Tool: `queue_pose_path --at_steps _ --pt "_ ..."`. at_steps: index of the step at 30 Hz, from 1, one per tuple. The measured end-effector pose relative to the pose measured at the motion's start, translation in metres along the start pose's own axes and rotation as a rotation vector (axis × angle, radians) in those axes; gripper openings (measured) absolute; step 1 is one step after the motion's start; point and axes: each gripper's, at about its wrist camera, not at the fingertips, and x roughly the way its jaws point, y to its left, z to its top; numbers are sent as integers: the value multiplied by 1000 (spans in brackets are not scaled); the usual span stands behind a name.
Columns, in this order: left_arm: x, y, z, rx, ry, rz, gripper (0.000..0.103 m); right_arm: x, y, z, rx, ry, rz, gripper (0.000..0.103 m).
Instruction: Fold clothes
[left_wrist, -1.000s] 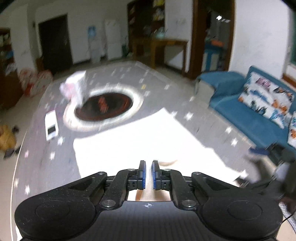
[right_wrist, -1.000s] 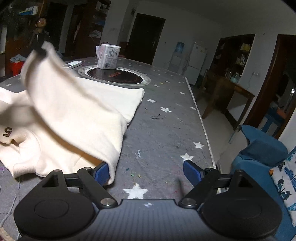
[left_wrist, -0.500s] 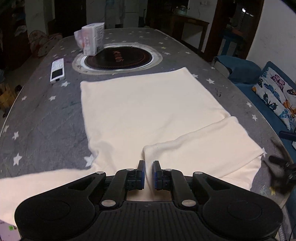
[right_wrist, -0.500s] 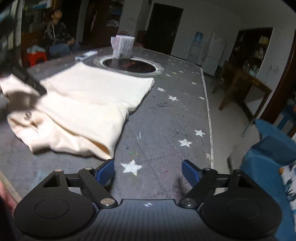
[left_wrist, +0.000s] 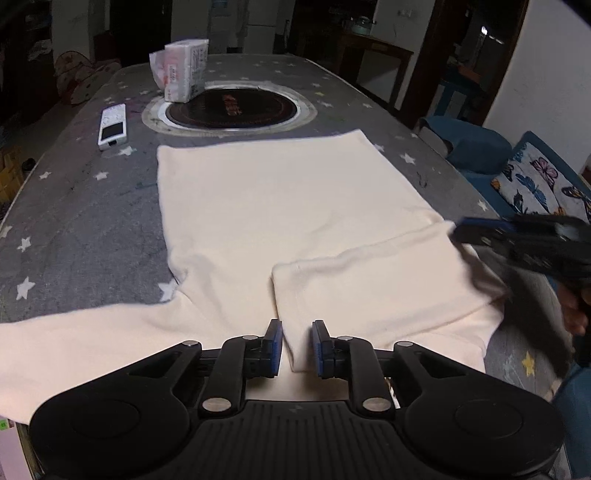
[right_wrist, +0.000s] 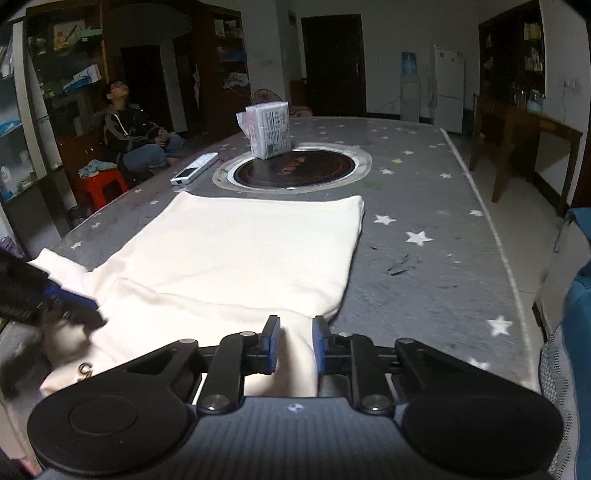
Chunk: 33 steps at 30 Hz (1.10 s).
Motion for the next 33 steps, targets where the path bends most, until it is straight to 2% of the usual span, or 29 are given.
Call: queue_pose_path --at_steps 3,10,17,22,28,33 --pt "-2 0 -3 9 -1 -8 16 15 -2 -3 13 18 -7 15" --pt "-6 -1 -9 23 -3 -33 18 -6 10 -4 -35 -6 -3 15" --pt "-6 -1 -15 27 4 -34 17 -4 18 -19 -69 36 -19 17" --pt "-14 0 -14 18 -22 -38 18 -11 28 -9 -89 0 -19 19" --pt "-11 -10 -4 43 -64 -76 18 5 25 -5 -47 25 -40 19" --pt "6 -8 -6 22 -32 -70 20 10 35 4 -60 8 3 22"
